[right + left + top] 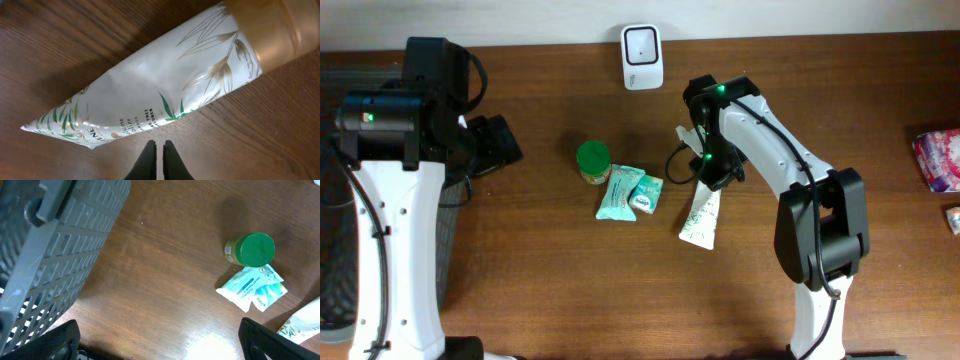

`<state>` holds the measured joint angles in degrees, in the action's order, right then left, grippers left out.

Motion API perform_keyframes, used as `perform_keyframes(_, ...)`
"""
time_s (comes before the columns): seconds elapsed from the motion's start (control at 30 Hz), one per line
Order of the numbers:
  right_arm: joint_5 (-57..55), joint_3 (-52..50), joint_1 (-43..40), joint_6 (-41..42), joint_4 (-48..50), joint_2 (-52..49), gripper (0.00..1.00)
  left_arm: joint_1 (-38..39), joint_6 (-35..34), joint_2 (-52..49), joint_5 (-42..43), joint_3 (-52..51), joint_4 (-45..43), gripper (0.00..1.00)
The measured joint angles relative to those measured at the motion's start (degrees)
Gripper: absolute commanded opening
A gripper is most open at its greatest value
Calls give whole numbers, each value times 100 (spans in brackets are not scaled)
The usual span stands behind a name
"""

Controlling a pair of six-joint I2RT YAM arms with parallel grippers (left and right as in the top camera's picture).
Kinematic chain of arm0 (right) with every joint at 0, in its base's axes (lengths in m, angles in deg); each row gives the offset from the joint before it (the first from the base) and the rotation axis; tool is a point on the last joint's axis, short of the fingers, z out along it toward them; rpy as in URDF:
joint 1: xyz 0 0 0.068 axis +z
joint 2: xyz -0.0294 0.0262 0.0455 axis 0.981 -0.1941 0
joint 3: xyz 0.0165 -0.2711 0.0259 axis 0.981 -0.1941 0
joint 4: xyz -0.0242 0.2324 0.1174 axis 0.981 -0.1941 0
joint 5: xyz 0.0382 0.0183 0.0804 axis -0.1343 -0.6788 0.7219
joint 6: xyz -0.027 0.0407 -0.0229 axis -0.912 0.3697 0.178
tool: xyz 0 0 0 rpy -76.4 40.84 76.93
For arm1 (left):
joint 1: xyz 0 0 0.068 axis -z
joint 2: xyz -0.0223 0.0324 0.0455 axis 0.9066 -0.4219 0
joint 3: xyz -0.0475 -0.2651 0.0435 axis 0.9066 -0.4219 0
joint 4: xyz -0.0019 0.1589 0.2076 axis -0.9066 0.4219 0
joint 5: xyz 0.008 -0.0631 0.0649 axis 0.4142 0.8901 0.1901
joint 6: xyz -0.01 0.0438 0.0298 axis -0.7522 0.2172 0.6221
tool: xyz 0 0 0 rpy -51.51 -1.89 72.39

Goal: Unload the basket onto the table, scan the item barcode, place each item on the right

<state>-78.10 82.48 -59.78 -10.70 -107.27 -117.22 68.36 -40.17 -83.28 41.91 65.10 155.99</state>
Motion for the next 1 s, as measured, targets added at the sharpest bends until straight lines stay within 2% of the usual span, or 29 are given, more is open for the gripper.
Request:
perform_keyframes(0.27, 0, -142, 0, 2, 323, 0, 4, 0, 0, 0, 0, 0, 0, 99)
perform_keyframes(0.6, 7, -868, 2, -376, 1246, 66, 4, 0, 0, 0, 0, 0, 0, 99)
perform_keyframes(0.83, 2, -931, 2, -328, 1322, 66, 4, 0, 0, 0, 0, 0, 0, 99)
perform_keyframes(0.9, 2, -931, 2, -166, 1325, 66, 4, 0, 0, 0, 0, 0, 0, 99)
perform_keyframes(1.0, 2, -931, 2, 568, 1325, 68, 4, 0, 0, 0, 0, 0, 0, 99)
